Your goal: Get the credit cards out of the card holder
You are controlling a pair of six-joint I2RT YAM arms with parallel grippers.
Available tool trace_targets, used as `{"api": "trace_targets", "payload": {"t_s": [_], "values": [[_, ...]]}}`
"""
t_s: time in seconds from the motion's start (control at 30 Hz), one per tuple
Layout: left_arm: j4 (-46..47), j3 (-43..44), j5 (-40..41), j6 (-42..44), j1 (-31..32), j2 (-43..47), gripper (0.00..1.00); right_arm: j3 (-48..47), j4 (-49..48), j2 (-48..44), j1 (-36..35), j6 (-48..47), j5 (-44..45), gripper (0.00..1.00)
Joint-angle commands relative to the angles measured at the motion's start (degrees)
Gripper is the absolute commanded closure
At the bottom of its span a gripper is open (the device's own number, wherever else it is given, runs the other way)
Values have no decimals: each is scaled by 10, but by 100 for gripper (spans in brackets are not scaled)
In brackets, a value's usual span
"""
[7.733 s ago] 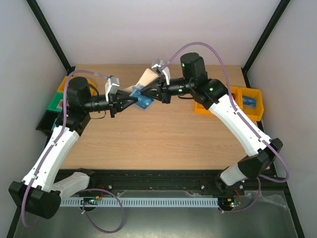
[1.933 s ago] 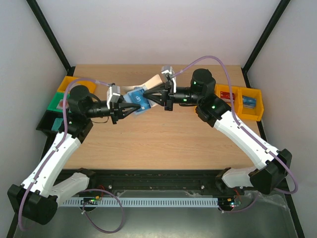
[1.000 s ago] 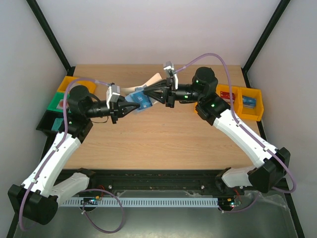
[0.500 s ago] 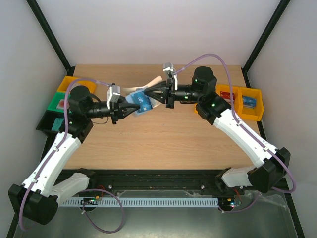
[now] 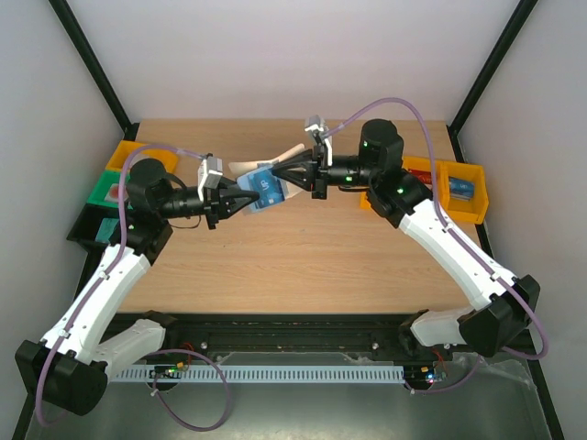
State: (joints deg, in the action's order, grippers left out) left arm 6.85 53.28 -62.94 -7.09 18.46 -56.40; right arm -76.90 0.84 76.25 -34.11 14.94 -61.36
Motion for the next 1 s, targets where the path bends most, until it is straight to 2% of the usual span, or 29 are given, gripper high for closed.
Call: {"api": "trace_targets", "payload": {"t_s": [0.0,0.07,0.17,0.27,0.4,0.53,0.73,0.97], "values": [[22,1,-17,2,1,7,94,-21,14,-17,9,-15,3,98],[22,1,-17,2,1,6,94,-21,16,-19,13,-17,3,98],[20,1,-17,2,1,7,85,-21,22,-22,18,-20,3,98],[23,0,-17,0,1,7,84,-22,20,-21,19,-18,0,98],[28,-1,-18,-1,1,7,88,-22,16,-18,19,-11,-10,98],[28,-1,-18,-2,1,6,97,-19,20,-19,19,-15,-17,98],[22,1,-17,-1,1,6,94,-26,49,-28,28,-46,-11,98],[25,1,-17,-1,1,5,98,-35,71,-31,38,-59,-11,98]]}}
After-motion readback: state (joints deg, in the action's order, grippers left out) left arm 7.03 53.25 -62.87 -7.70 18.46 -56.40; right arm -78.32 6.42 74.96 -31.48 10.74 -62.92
